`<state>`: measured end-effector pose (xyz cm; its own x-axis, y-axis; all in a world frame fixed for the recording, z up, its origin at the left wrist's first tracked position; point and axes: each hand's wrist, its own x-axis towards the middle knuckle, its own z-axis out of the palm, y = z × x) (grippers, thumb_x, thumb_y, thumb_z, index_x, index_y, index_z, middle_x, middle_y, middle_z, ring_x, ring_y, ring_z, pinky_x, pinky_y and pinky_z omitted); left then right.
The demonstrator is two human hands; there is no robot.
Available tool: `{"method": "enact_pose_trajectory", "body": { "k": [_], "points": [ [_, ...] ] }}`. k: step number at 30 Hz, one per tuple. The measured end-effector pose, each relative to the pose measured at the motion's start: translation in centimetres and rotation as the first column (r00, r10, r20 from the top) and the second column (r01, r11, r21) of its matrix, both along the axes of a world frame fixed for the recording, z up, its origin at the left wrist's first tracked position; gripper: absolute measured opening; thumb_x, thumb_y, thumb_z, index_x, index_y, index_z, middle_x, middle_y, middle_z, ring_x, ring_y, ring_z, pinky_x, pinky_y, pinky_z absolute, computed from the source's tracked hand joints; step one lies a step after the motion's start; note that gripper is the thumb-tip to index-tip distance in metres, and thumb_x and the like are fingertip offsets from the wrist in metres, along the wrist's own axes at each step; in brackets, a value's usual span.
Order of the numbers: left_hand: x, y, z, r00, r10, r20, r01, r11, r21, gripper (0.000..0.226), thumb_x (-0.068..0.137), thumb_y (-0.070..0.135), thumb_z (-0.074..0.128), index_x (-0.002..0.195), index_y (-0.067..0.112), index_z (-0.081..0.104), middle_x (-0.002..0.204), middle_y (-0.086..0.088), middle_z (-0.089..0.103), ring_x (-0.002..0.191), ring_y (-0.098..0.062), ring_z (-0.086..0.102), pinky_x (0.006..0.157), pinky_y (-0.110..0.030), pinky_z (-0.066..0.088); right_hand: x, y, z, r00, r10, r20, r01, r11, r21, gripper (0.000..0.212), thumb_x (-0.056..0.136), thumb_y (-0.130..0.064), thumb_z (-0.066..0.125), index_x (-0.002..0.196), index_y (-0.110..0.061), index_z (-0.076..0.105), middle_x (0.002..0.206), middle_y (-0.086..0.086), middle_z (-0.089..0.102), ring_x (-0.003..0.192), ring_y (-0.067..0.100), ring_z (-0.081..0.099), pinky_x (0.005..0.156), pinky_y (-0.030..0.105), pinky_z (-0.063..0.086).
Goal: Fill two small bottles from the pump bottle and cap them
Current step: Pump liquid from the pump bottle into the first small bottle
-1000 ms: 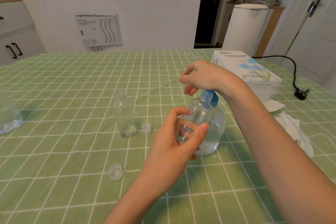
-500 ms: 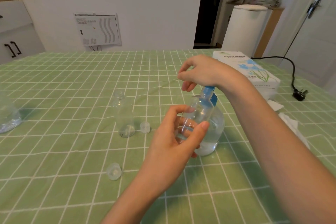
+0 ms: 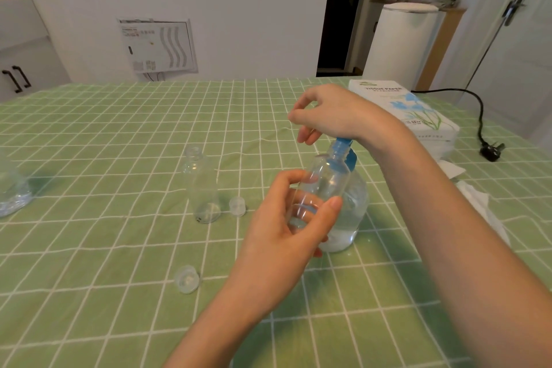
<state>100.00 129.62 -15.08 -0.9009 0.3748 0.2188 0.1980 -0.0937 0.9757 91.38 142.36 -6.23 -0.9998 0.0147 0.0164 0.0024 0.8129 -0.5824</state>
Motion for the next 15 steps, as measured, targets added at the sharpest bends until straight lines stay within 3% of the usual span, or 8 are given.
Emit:
{"method": "enact_pose_trajectory", "body": {
  "k": [6,15],
  "points": [
    [0.03,-0.02,0.21,1.0,-0.003,-0.007,0.003,1.0,0.0,0.041,0.068,0.047,0.062,0.105,0.031,0.054,0.079,0.012,0.064,0.063,-0.003,0.061,0.051,-0.015,0.048,0.09,-0.04,0.28,1.0,0.004,0.0,-0.004,0.999,0.037,0.021,0.095,-0.023,0.051,0.111,-0.012,0.061,0.082,0.0,0.072,0.089,0.018,0.071,0.077,0.026,0.05],
    [0.06,0.02,0.12,1.0,0.009,0.007,-0.009,1.0,-0.008,0.045,0.067,0.047,0.062,0.106,0.028,0.054,0.079,0.011,0.063,0.062,-0.004,0.06,0.05,-0.015,0.047,0.05,0.09,-0.27,0.998,0.007,0.066,-0.009,0.999,0.033,0.015,0.093,-0.018,0.052,0.102,-0.011,0.063,0.071,-0.004,0.069,0.101,0.024,0.067,0.096,0.038,0.05]
  ]
}}
